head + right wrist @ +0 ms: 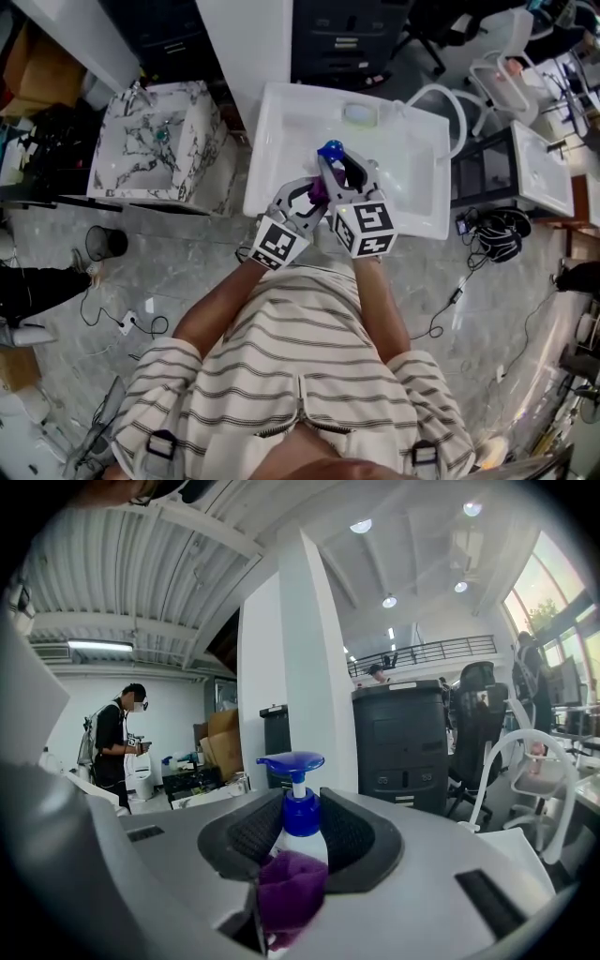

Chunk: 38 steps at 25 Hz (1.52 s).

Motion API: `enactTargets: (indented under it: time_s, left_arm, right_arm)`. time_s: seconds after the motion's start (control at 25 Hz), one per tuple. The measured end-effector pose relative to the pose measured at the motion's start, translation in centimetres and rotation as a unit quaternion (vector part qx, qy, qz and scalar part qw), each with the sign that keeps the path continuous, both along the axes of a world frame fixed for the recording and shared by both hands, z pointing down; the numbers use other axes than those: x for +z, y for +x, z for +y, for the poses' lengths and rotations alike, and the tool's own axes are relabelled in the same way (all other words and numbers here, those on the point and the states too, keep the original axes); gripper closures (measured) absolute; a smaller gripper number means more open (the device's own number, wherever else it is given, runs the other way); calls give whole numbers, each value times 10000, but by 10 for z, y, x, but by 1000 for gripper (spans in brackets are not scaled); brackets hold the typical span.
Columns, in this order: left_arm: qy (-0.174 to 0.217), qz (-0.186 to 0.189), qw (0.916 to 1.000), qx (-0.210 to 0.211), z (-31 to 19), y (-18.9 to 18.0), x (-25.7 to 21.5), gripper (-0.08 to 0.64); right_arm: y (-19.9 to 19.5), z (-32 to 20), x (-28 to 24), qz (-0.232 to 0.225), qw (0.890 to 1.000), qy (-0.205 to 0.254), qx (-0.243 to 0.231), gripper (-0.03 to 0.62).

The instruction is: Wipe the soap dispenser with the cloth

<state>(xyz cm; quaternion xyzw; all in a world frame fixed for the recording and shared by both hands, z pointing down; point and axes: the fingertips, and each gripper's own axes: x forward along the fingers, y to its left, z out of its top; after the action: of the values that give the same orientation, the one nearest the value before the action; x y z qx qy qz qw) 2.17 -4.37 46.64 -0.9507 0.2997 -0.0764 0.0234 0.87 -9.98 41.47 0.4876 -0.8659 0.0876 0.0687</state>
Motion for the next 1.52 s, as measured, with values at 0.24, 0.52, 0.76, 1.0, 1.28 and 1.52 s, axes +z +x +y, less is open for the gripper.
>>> enactTargets:
  time_s: [0.24, 0.52, 0.76, 1.0, 1.28, 1.52]
  left_arm:
    - [-49, -17, 9999, 105, -2, 6, 8, 440]
    - [-156, -132, 9996, 168, -4, 11, 21, 440]
    - [-198, -380, 9990, 120, -6, 7, 39, 440]
    - [-249, -466, 9986, 13, -8, -7, 46, 440]
    - [-343, -303, 9987, -221, -8, -24, 41, 439]
    - [-264, -275, 9985, -382, -9, -38, 35, 439]
  right_arm:
    - [6, -1, 1, -119, 9999, -55, 53, 459]
    - [11, -1, -3, -164, 9998, -32, 68, 460]
    - [15, -2, -1, -204, 9997, -64, 115, 459]
    - [16, -2, 0, -217, 9996, -50, 152, 459]
    - [17, -1, 2, -179, 9997, -61, 161, 459]
    - [17, 0, 4, -153, 9998, -82, 119, 460]
